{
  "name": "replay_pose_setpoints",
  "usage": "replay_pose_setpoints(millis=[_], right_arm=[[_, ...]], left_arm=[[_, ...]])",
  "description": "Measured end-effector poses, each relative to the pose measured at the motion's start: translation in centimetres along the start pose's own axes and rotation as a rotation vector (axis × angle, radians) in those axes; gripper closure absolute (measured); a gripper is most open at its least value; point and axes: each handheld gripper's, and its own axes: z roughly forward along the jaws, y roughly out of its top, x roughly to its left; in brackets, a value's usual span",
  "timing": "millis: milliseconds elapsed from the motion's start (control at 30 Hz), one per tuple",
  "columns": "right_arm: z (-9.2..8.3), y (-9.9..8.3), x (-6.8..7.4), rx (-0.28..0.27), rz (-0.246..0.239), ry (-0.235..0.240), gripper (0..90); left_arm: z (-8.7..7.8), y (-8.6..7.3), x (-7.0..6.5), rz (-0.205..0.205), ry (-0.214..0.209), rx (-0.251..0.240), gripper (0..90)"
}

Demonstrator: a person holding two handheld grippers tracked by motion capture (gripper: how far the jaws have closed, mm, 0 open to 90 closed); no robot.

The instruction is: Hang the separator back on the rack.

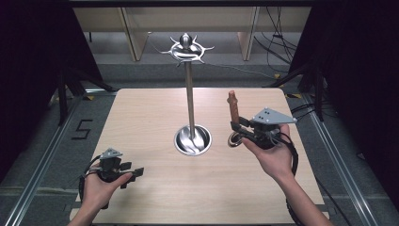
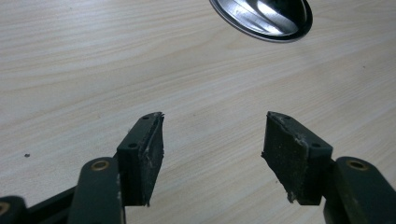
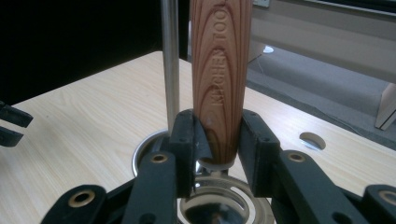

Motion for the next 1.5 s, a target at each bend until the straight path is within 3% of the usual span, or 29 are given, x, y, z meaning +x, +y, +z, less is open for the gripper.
replay_pose_setpoints(millis=[67, 200, 233, 500, 533, 667, 967, 1400, 1500], right_arm=[[0.0, 0.2, 0.0, -0.003, -0.021, -0.003, 69.7], [0.1, 0.4, 0.2, -0.005, 0.000, 0.001, 69.7], [0.1, 0.6, 0.0, -0.009, -0.028, -0.010, 69.7], [0.2, 1.0, 0.2, -0.008, -0.012, -0.002, 69.7], [0.2, 1.0, 0.2, -0.007, -0.009, 0.002, 69.7], [0.2, 1.3, 0.0, -0.016, -0.043, -0.005, 69.7], [0.4, 1.6, 0.0, -0.030, -0.054, 0.001, 69.7], [0.5, 2.0, 0.3, -0.031, -0.026, -0.006, 69.7], [0.6, 2.1, 0.4, -0.032, -0.034, 0.004, 69.7]], left_arm=[[0.0, 0.0, 0.0, -0.001, 0.000, -0.002, 37.2], [0.1, 0.0, 0.0, -0.009, -0.004, -0.017, 37.2], [0.1, 0.0, 0.0, -0.009, -0.004, -0.017, 37.2], [0.0, 0.0, 0.1, -0.004, -0.003, -0.015, 37.2], [0.1, 0.0, -0.1, -0.027, -0.002, -0.036, 37.2], [0.1, 0.0, -0.1, -0.026, -0.003, -0.035, 37.2], [0.1, 0.0, -0.1, -0.027, -0.002, -0.035, 37.2], [0.1, 0.0, -0.1, -0.030, 0.003, -0.042, 37.2], [-0.1, 0.0, 0.1, -0.010, 0.006, -0.024, 37.2]])
